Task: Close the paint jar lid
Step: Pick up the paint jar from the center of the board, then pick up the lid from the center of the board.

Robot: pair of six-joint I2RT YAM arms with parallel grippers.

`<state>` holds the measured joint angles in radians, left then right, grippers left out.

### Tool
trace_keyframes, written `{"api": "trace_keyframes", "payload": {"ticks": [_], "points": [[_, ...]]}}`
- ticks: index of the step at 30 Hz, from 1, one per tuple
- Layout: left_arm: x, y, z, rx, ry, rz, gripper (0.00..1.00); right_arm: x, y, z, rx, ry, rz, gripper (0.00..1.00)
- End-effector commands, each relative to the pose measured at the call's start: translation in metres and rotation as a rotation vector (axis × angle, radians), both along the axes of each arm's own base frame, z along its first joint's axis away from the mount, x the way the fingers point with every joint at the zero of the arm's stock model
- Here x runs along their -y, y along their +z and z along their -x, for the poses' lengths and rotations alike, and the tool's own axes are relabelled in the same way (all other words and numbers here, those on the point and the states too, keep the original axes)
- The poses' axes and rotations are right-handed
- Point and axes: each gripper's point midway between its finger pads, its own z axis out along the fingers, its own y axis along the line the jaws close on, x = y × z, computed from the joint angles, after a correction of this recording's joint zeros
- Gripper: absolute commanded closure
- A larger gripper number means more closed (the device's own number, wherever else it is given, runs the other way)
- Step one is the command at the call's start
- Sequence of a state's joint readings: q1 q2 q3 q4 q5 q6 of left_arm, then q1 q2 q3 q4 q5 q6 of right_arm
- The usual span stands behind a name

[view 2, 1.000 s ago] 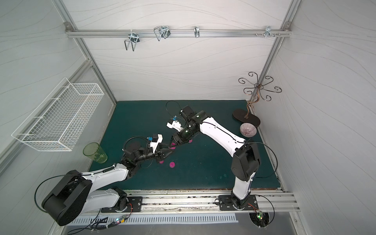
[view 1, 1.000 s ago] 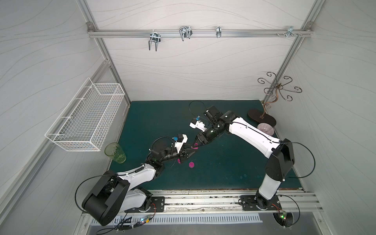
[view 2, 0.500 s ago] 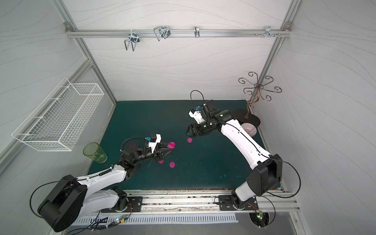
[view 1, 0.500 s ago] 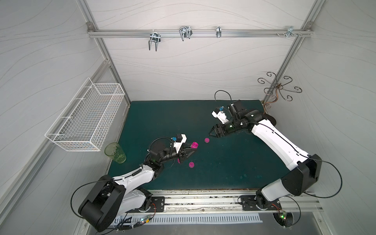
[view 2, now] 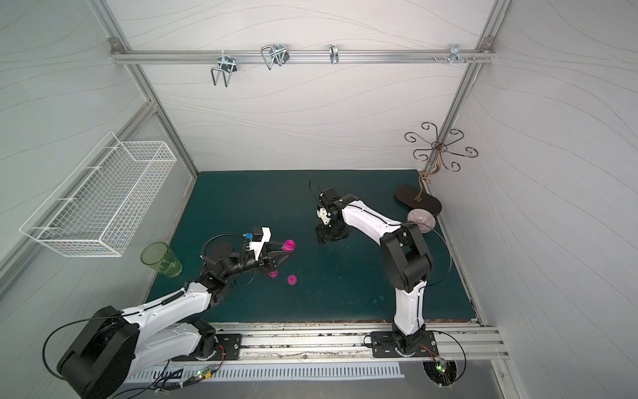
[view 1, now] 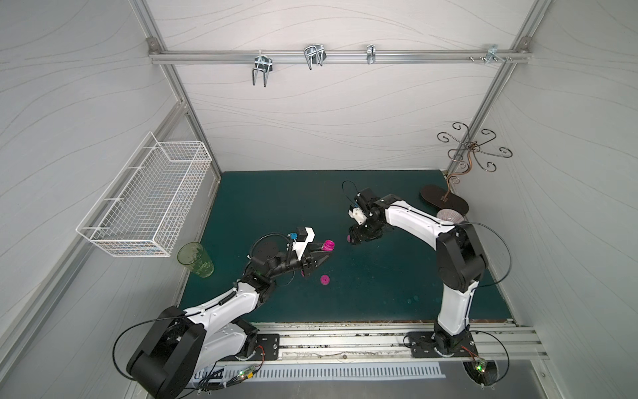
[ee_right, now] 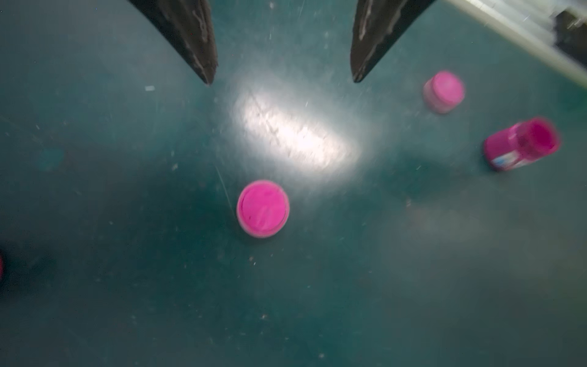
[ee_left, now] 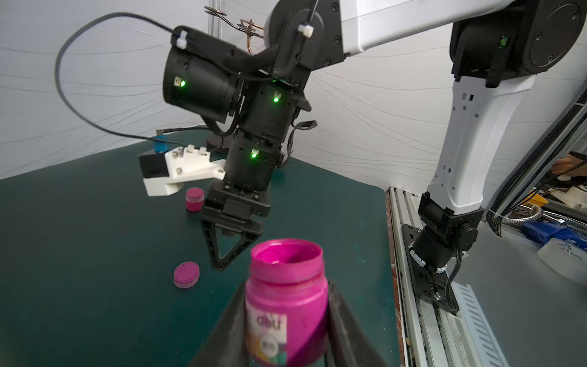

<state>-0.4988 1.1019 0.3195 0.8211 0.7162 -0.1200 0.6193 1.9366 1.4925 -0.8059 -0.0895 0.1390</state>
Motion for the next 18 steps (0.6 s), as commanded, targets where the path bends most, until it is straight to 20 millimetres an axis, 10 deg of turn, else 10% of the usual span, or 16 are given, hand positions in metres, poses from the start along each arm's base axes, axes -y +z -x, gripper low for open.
{"api": "trace_keyframes", "payload": {"ticks": [1,18], "points": [[0.0,0.018,0.0,0.08,0.0,0.023,1.0,-0.008,-0.007,-0.022,0.056,-0.024,0.015,0.34],[0.001,0.016,-0.003,0.055,-0.002,0.017,1.0,-0.021,-0.045,-0.049,0.088,-0.027,0.099,0.46]]}}
